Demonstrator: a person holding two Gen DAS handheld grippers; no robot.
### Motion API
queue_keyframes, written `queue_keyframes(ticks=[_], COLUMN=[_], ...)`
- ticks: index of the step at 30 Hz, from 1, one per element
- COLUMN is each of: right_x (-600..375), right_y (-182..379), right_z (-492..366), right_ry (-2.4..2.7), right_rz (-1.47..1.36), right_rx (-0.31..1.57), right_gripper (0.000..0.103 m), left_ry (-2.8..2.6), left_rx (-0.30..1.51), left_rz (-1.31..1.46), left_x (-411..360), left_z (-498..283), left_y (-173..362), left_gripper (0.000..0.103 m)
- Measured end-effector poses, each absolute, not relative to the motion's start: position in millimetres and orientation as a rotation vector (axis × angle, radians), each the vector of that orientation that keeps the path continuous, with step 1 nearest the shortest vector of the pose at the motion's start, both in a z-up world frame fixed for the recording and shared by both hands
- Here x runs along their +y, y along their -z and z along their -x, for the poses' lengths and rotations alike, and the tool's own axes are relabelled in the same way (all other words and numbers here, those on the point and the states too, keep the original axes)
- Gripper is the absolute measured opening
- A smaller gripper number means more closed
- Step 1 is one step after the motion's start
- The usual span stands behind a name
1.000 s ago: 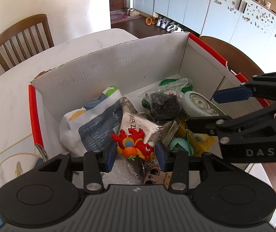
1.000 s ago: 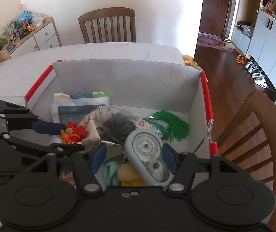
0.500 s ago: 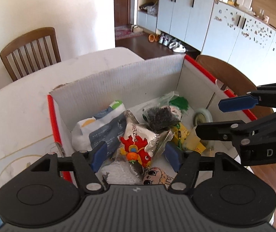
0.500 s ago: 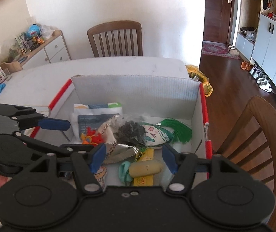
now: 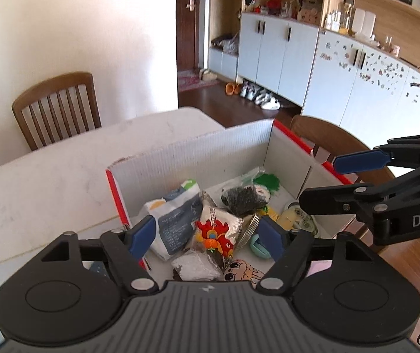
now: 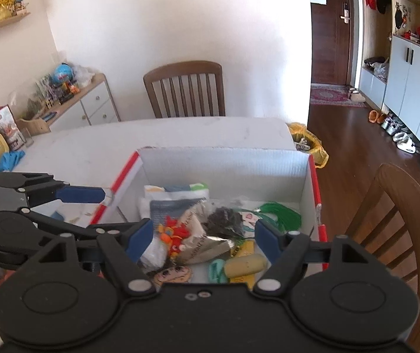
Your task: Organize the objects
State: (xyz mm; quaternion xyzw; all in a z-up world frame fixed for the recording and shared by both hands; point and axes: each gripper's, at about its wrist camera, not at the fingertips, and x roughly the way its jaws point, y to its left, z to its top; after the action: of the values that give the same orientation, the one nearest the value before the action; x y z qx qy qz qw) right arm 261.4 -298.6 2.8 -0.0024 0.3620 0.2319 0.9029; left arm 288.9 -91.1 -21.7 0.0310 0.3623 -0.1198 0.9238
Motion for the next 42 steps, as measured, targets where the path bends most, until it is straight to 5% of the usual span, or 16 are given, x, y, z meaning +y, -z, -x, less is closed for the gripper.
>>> queue_keyframes(ticks=[15,42], right_x=[-294,-289], right_y=[-26,-31], right_z=[-218,-151], right_ry=[-0.473,-0.414], right_rz=[-0.048,-0.134], right_rx=[0.611,0.563], right_gripper=[0.102,0.102], left_ry=[0.264,0.246], left_rx=[0.632,0.514], left_rz=[-0.033,0.012], left_x=[-64,-46], left_z=[-250,-190], left_y=[-10,-36], left_gripper=[0.101,0.103])
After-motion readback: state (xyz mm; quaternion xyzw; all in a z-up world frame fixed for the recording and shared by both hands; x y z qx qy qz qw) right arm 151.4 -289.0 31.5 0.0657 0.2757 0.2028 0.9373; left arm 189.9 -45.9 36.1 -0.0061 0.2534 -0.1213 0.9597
